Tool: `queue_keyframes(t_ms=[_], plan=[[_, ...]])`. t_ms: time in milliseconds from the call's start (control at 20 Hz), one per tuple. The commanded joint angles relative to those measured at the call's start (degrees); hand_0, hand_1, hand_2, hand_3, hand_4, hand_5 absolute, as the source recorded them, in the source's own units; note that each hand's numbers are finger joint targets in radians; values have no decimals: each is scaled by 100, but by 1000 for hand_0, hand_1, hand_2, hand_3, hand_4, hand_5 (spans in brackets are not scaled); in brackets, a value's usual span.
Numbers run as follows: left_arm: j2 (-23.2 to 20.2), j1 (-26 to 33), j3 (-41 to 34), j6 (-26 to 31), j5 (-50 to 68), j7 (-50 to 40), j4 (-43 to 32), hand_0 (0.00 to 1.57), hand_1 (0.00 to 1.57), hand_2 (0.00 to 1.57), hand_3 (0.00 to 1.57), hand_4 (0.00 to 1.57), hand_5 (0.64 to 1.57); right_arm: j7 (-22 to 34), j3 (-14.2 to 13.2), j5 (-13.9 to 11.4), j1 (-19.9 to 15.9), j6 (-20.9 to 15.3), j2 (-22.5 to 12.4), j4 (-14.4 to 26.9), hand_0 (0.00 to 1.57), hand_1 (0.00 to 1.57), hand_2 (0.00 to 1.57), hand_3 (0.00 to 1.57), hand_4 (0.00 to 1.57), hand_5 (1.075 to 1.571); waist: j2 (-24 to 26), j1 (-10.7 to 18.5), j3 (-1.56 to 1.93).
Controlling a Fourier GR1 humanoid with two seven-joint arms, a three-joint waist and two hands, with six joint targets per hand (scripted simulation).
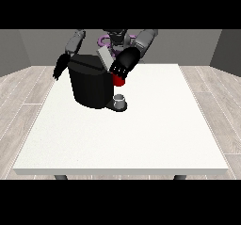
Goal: Insert the coffee pod into the coffee machine and close the lid
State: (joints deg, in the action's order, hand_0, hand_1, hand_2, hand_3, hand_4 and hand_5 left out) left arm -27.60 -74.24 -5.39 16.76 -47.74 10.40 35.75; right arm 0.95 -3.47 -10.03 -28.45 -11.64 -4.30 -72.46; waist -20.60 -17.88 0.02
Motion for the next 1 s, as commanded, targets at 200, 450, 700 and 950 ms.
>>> queue_keyframes(t_ms=[200, 450, 700, 950], plan=[[-209, -47, -62, -226, -70, 432, -40, 1224, 1224, 1202, 978, 0, 1571, 433, 52, -137, -275, 0, -127, -142, 0, 0, 0, 0, 74, 1571, -85, -23, -3], [-182, -236, -16, -191, -150, 365, 32, 1144, 1144, 1115, 841, 0, 1571, -29, 110, -165, -95, -107, 49, 25, 0, 0, 0, 0, 185, 1571, -141, -92, 1], [-257, 0, 64, -648, -363, 664, 43, 815, 815, 912, 662, 0, 1571, 60, 127, -190, -211, -66, -20, -101, 0, 0, 0, 0, 173, 1571, -355, -69, -1], [-438, -93, 54, -543, -476, 556, -5, 0, 0, 635, 508, 0, 1571, -79, 30, -145, -94, 29, -151, 33, 0, 0, 0, 0, 152, 1571, -291, -128, 1]])
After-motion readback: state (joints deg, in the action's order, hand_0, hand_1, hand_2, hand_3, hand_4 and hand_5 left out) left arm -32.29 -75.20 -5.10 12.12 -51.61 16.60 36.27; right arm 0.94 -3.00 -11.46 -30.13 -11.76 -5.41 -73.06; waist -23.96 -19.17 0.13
